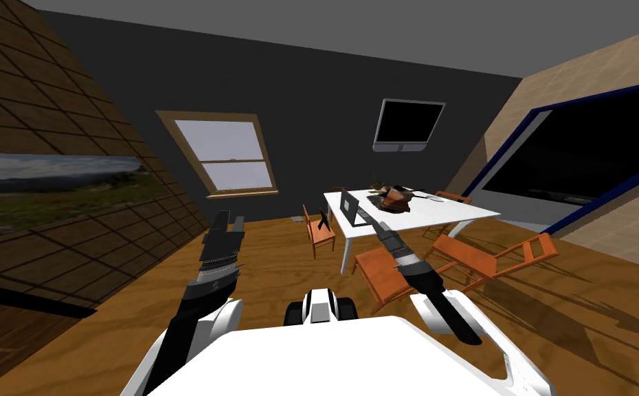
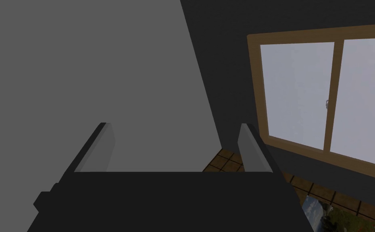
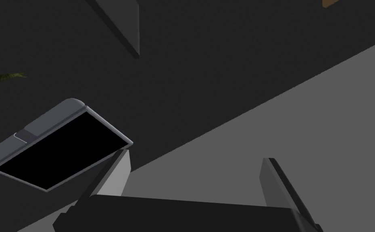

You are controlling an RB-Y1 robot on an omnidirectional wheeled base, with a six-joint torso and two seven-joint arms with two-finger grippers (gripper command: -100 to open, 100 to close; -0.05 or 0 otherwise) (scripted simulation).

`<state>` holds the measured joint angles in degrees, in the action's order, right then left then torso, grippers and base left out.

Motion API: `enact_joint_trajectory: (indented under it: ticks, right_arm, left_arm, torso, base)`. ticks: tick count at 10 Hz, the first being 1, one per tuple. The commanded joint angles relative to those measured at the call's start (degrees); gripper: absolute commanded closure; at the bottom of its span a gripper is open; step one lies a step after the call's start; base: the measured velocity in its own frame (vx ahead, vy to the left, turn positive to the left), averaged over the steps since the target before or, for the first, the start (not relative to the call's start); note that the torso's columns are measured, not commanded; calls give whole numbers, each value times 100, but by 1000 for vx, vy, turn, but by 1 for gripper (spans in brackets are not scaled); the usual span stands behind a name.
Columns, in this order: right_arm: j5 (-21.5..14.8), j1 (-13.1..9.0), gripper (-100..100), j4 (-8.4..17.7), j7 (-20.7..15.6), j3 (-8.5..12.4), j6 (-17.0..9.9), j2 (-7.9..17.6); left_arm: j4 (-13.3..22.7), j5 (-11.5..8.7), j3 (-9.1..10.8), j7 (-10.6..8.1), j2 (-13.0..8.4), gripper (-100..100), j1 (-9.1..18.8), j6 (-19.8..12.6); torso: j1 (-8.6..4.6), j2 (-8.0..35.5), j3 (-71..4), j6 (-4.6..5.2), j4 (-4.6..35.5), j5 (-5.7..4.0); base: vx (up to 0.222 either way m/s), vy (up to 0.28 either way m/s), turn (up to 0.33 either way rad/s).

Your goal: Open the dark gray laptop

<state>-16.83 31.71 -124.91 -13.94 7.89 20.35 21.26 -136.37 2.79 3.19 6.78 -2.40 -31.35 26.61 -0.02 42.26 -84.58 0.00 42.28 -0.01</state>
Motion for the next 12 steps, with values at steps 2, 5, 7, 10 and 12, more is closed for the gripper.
enact_joint_trajectory:
  ticks: [2,5,7,10,12]
  right_arm:
    - [-468,84,-100,149,-425,253,-356,459]
    - [-877,122,-100,286,-784,437,-691,897]
    - [-1150,146,-100,390,-1023,560,-918,1213]
    - [-1546,177,-100,550,-1371,738,-1250,1698]
    - [-1792,197,-100,646,-1587,849,-1455,2008]
  left_arm:
    - [0,0,0,0,0,0,0,0]
    - [0,0,0,0,0,0,0,0]
    - [0,0,0,0,0,0,0,0]
    - [0,0,0,0,0,0,0,0]
    - [0,0,0,0,0,0,0,0]
  torso:
    - [-4,5,3,0,1,-1]
    - [6,2,1,0,0,2]
    - [-1,0,0,0,0,0]
    - [0,1,1,0,1,0]
    - [4,2,1,0,1,1]
  base:
    - [78,44,73]
    - [81,58,72]
    - [84,52,70]
    - [80,48,69]
    - [85,49,58]
